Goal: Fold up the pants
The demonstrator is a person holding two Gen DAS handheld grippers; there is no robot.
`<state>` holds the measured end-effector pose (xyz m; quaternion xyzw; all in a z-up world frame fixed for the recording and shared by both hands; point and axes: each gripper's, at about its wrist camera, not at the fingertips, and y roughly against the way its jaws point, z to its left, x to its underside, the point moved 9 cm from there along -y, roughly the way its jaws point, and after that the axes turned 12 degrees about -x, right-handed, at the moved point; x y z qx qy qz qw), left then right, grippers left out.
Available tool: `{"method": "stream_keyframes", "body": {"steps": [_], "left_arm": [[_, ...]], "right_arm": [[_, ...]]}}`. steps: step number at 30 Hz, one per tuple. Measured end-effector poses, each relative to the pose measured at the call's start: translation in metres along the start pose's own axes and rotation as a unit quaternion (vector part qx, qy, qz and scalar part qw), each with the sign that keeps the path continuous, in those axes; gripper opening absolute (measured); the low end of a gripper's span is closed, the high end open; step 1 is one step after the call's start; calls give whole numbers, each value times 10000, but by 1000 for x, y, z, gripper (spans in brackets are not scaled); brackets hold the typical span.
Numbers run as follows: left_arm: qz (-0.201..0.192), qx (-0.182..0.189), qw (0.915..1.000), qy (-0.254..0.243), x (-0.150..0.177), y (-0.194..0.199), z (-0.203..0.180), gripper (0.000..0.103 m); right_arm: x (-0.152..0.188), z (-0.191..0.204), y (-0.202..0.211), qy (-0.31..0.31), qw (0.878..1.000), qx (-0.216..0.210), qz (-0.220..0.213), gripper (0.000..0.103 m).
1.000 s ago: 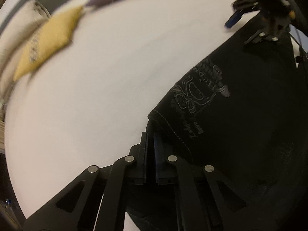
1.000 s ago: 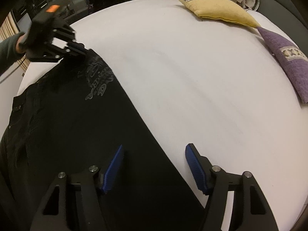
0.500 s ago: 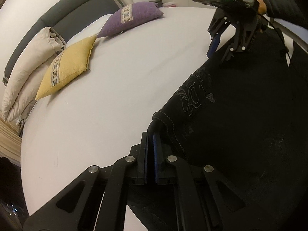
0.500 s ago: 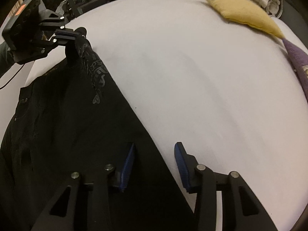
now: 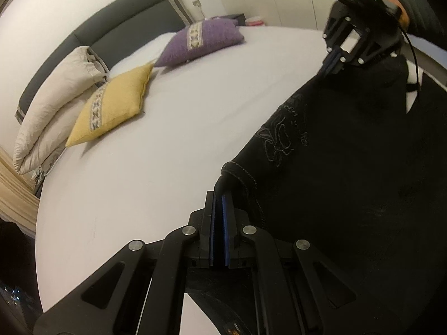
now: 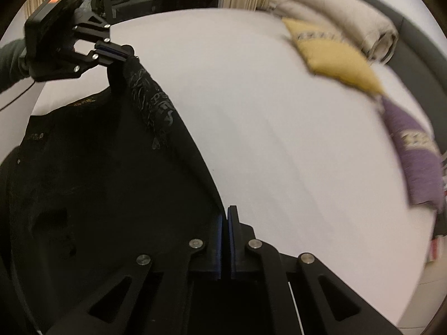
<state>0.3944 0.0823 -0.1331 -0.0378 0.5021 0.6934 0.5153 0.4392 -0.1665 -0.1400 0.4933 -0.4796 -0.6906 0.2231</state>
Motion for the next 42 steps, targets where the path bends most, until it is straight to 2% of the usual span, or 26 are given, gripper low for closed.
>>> {"method": "stream_keyframes", "body": {"steps": [3,6,10,17,23,29,35,42], "left_arm": [[-115,-36,9999,51,0,29,1,3],[-214,-66,9997,61,6,58,-7,3],[-177,34,9997,187,29,87,-21,3],[32,233,9990,389,87,113,-62,3],[217,354,9988,263,131,125,-102,1],[185,394,9979,488,152,144,-110,1],[134,518,9980,345,173,170,-124,1],[384,543,9973,319,193,168,-128,1]], "right_arm": [[2,16,18,139,9993,332,-51,3],[12,48,40,266,9969,734,-123,2],[14,83,41,280,9950,942,-195,2],[36,143,28,121,9932,1154,-122,2],[63,182,1,206,9898,1396,173,2],[79,224,-9,252,9899,1365,278,2],[81,244,0,370,9892,1364,381,2],[85,285,-6,606,9900,1144,561,2]]}}
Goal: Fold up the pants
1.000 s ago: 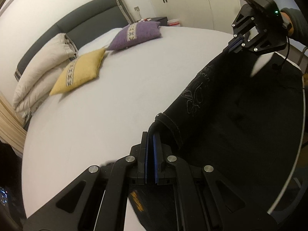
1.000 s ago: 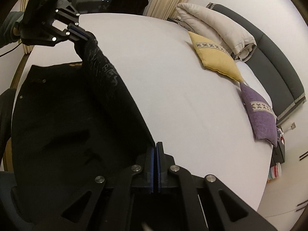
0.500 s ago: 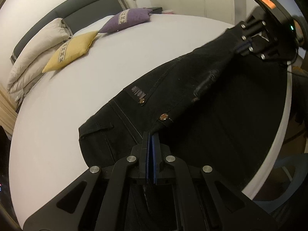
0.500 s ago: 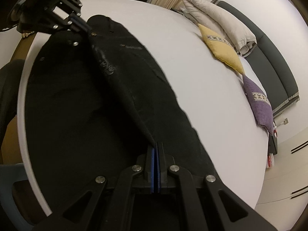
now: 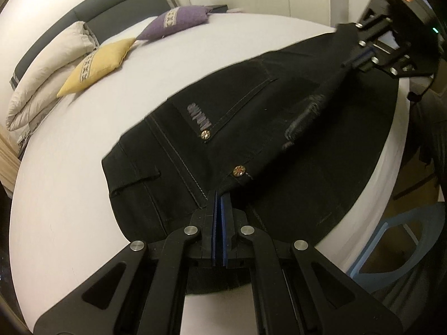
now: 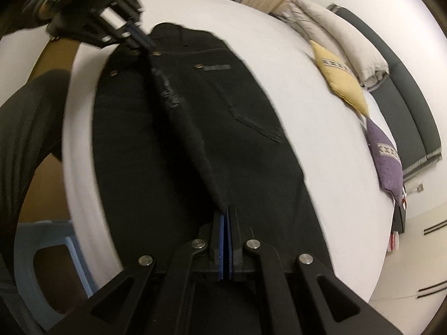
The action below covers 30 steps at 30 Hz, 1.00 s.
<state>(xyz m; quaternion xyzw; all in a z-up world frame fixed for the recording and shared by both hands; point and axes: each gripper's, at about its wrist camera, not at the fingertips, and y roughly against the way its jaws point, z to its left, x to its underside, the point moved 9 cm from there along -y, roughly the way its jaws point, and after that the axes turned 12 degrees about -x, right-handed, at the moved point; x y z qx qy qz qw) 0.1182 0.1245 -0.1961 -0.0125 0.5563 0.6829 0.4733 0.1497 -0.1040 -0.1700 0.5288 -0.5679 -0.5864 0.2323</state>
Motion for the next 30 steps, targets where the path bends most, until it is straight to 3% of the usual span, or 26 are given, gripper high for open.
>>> {"method": "stream_keyframes", "body": {"steps": [8,22,30], "left_arm": [[184,96,9985,-507,17,1,-23,1],[226,236,9990,-293,16,7,-13,1],[358,114,9971,-661,33,-6,-28,1]], "right_arm": [[14,23,-23,14,9995,-196,231,2],[10,49,0,-45,9997,-220,95,2],[16,60,-15,-79,9991,-350,232,2]]}}
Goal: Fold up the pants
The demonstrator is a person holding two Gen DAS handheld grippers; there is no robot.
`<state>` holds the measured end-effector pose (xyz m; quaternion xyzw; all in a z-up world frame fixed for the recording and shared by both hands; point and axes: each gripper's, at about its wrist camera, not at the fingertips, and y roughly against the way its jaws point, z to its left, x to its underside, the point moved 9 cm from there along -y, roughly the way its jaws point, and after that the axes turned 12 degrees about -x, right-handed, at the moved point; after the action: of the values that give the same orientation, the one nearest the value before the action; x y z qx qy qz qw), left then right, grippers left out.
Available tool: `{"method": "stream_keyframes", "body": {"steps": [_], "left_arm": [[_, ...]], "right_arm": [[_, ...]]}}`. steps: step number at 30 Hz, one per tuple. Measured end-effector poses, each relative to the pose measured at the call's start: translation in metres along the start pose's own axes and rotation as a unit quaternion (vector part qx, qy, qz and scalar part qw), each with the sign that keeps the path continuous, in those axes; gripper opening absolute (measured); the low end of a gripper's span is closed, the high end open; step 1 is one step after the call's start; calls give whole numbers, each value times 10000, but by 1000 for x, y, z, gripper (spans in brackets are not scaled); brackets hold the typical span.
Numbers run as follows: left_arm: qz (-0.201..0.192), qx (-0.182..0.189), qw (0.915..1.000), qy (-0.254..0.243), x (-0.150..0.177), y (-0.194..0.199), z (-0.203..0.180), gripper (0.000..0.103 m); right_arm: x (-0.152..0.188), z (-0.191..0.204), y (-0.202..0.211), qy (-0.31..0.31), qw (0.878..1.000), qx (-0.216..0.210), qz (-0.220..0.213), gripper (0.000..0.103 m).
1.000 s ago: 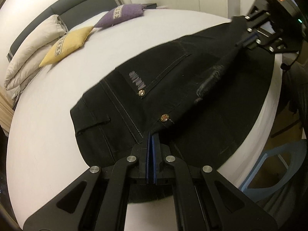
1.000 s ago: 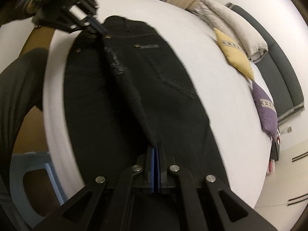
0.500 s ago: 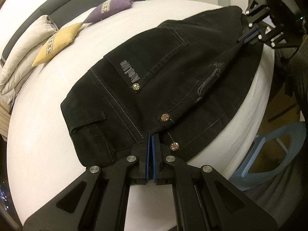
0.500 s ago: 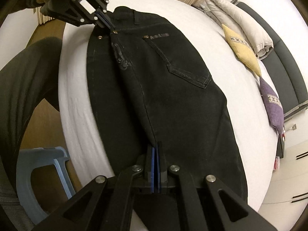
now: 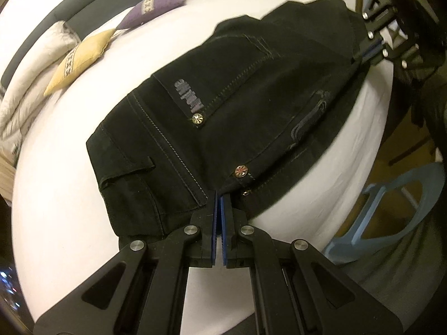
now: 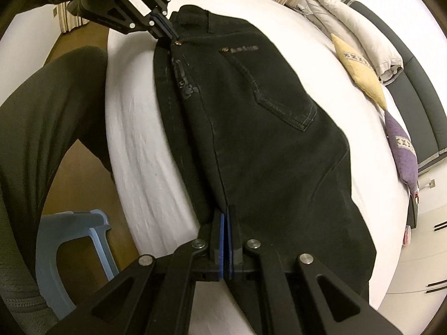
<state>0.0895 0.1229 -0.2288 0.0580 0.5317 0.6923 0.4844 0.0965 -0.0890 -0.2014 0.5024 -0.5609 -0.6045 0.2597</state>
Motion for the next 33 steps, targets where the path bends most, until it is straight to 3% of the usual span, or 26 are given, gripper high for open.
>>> {"method": "stream_keyframes", "body": {"steps": [3,15,21,27,30,33], "left_arm": [[10,-91,9998,-157,1,-3,-7,1],[-39,-303,9995,1,9,-4,-13,3],[265,-399,9988,103,23,13,-4,9],[616,-554,9950,554,38,14,15,9],[408,-589,9925,991,27,31,29,9],[-55,-459,9868,1552,-12,46,34,9]], "right_arm": [[1,3,-4,73,9999,86,54,2],[6,9,-18,231,9989,365,171,3],[8,14,-18,393,9972,636,82,4],[6,17,-14,436,9958,804,59,4],[4,23,-8,501,9954,822,-8,4],[4,24,-7,499,9953,834,-46,4]]}}
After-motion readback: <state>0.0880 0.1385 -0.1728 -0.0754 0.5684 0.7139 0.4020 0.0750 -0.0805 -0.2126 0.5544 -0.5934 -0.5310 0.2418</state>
